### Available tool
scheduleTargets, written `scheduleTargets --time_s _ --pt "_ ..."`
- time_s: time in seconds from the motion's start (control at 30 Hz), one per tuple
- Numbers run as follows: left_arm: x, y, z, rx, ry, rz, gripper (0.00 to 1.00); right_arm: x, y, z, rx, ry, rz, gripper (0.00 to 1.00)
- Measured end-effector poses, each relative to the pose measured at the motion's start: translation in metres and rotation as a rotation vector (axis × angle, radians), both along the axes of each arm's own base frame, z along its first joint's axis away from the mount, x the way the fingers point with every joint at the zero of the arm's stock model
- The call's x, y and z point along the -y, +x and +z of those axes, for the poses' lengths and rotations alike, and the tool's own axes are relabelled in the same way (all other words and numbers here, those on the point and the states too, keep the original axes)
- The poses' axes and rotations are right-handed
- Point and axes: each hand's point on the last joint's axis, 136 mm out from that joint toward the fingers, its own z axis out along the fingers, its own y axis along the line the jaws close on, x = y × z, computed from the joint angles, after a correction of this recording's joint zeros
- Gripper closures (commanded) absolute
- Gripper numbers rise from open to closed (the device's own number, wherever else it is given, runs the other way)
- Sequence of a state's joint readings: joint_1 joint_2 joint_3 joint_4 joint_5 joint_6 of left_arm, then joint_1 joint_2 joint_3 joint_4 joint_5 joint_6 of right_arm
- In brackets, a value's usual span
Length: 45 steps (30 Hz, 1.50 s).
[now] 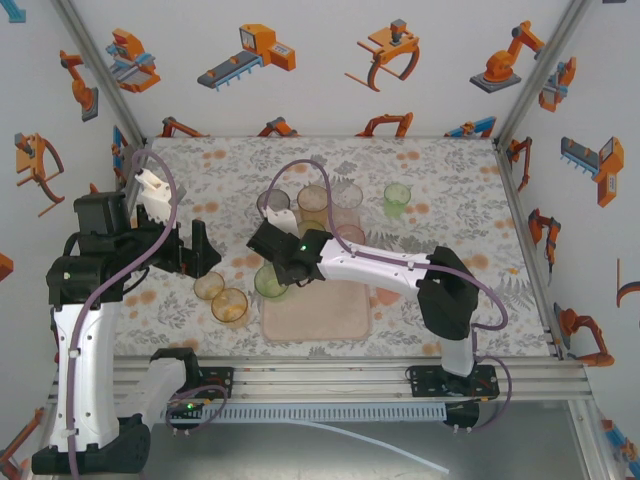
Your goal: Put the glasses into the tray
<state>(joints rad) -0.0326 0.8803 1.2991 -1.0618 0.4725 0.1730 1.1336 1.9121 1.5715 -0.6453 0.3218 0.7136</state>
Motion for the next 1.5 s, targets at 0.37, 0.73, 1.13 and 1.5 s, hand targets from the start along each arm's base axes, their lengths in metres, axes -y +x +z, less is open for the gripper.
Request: scheduleTargets --time_s 0.37,0.73,1.13,1.5 --pt "0.000 0.000 -0.002 -0.005 0.000 0.000 0.03 0.001 0.000 -0.003 -0.007 0.000 -0.012 0.86" --pt "0.000 0.000 -0.004 -0.012 0.000 0.000 0.03 -0.001 0.000 -0.006 -0.015 0.007 -0.017 0.79" --pt "0.000 0.000 -0.004 -0.011 0.001 0.000 0.03 0.001 -0.002 -0.008 -0.025 0.004 -0.014 0.74" --pt "0.000 0.001 -0.005 -0.014 0.001 0.000 0.03 0.009 -0.009 0.015 -0.017 0.053 -0.005 0.72"
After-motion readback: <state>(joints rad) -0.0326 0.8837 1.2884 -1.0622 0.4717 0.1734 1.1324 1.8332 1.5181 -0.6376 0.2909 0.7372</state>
